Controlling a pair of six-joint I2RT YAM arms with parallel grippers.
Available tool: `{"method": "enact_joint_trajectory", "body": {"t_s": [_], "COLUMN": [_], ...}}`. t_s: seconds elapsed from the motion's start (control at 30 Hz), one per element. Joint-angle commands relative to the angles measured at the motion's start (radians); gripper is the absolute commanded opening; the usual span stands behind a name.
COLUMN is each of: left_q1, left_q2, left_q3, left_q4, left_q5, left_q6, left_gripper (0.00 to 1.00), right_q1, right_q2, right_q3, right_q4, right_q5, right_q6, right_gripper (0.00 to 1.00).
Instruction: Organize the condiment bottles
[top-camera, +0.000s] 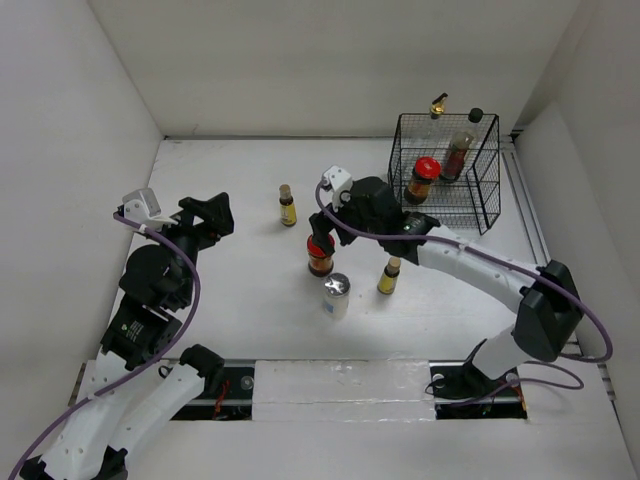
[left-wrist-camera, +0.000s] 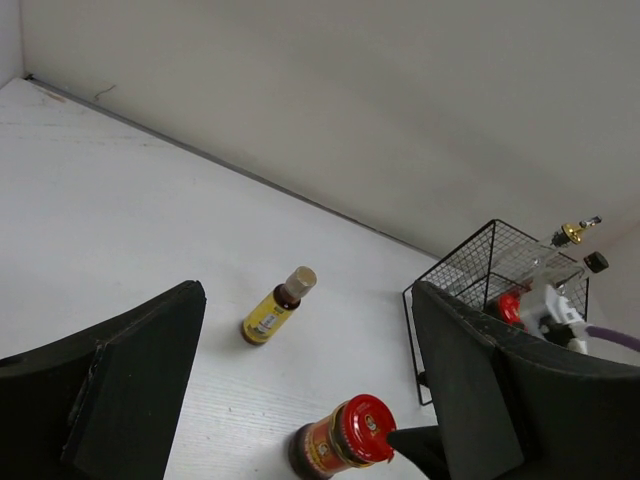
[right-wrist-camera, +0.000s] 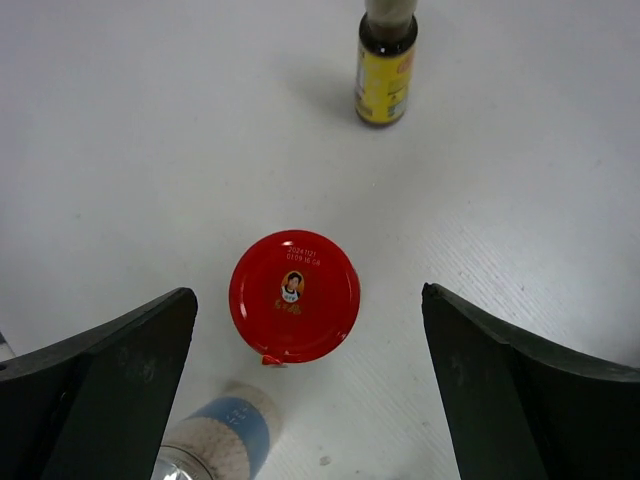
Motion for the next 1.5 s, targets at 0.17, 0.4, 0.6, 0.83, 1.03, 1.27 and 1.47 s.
{"method": "enact_joint_trajectory", "body": {"t_s": [0.17,0.4,0.6,0.83,1.03,1.27,1.47], "left_q1": [0.004,0.004,0.004,0.004,0.004,0.004,0.004], "left_q2": [-0.012,-0.012,-0.012,-0.012,-0.003,-0.003,-0.003], "left_q3": [0.005,0.005,0.005,0.005,0.005,0.005,0.005], "left_q4": [0.033,0.033,0.033,0.033,0.033,0.033,0.042], "left_q5": [0.009,0.009,0.009,0.009,0.018,0.018,0.029], "left_q6": [0.015,0.015,0.015,0.015,0.015,0.015,0.015], "left_gripper": [0.8,0.8,0.8,0.8,0.8,0.8,0.8], "right_q1": [0.025,0.045,0.045,0.045,0.017,-0.231,-0.569], "right_q2": [0.1,0.153,0.19,0.192,-0.006,-0.208,-0.256], "right_q3": [0.096,0.096,0.096,0.106,0.107,0.13,0.13], "right_q4": [-0.062,-0.071,-0.062,-0.038,0.083,0.137,0.137], "right_q5": [0.04,-0.007,-0.007,0.043,0.091,0.132,0.139], "right_q6": [-0.005,-0.005,0.004,0.015,0.024,0.024,0.046], "right_gripper": [1.0,1.0,0.96,0.57,0.39,0.39,0.39]}}
